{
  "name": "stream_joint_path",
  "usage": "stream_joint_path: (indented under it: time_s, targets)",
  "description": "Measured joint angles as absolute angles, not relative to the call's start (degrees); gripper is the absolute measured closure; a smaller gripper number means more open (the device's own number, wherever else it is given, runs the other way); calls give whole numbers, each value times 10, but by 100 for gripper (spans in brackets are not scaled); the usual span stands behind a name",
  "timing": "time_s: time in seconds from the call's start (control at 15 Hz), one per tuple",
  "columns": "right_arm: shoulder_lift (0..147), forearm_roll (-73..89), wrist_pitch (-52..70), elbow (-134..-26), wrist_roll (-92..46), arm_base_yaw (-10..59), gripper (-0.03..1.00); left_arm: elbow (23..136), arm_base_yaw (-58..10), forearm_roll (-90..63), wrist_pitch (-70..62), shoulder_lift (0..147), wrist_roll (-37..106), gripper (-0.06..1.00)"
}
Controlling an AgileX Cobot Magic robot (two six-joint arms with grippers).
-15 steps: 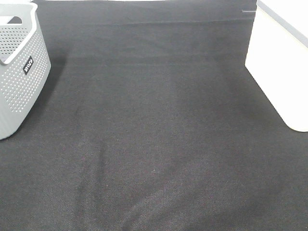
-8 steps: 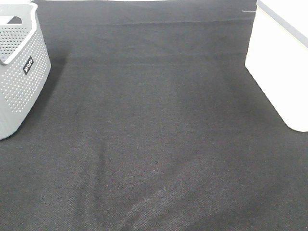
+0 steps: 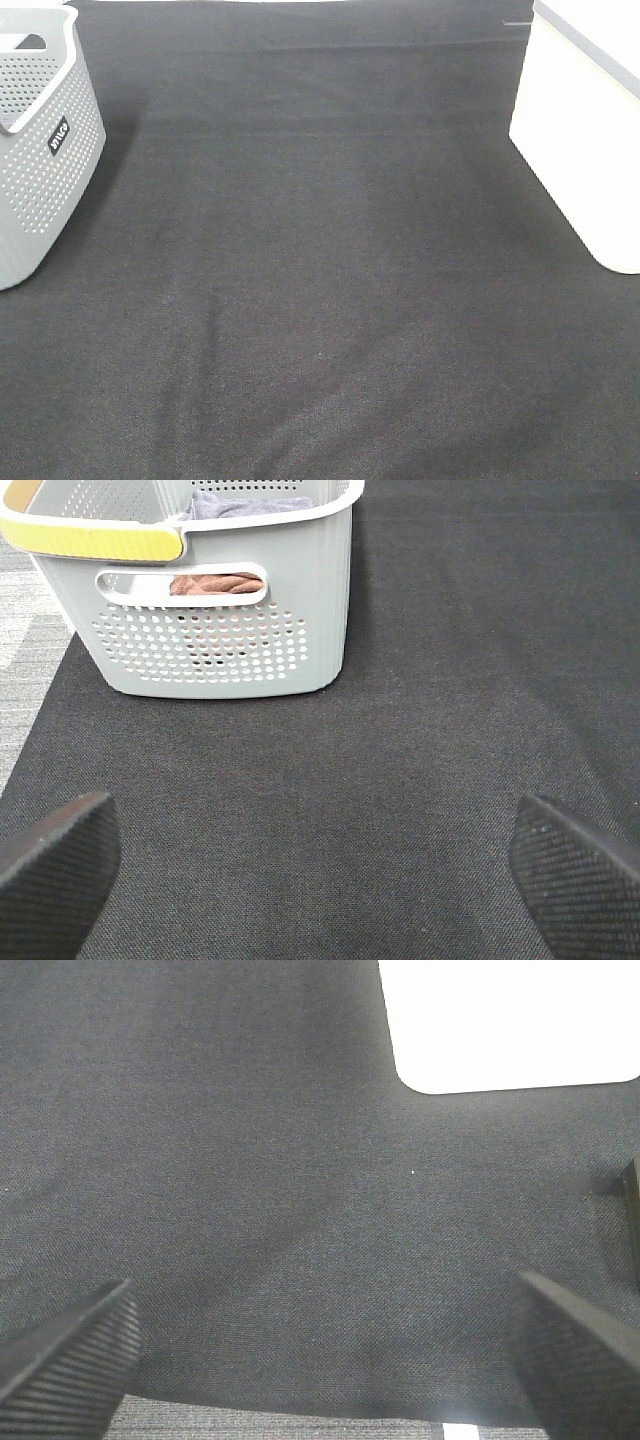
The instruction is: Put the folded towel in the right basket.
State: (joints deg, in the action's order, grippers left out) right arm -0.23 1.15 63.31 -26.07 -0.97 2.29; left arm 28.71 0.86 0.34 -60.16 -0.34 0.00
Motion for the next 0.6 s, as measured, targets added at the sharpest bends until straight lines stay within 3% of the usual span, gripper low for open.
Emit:
stream_joint_path:
  time_s: [0.6]
  targets:
    - [-2,11,633,-261,-10,23,0,287,9,3,-602,-3,0,-4]
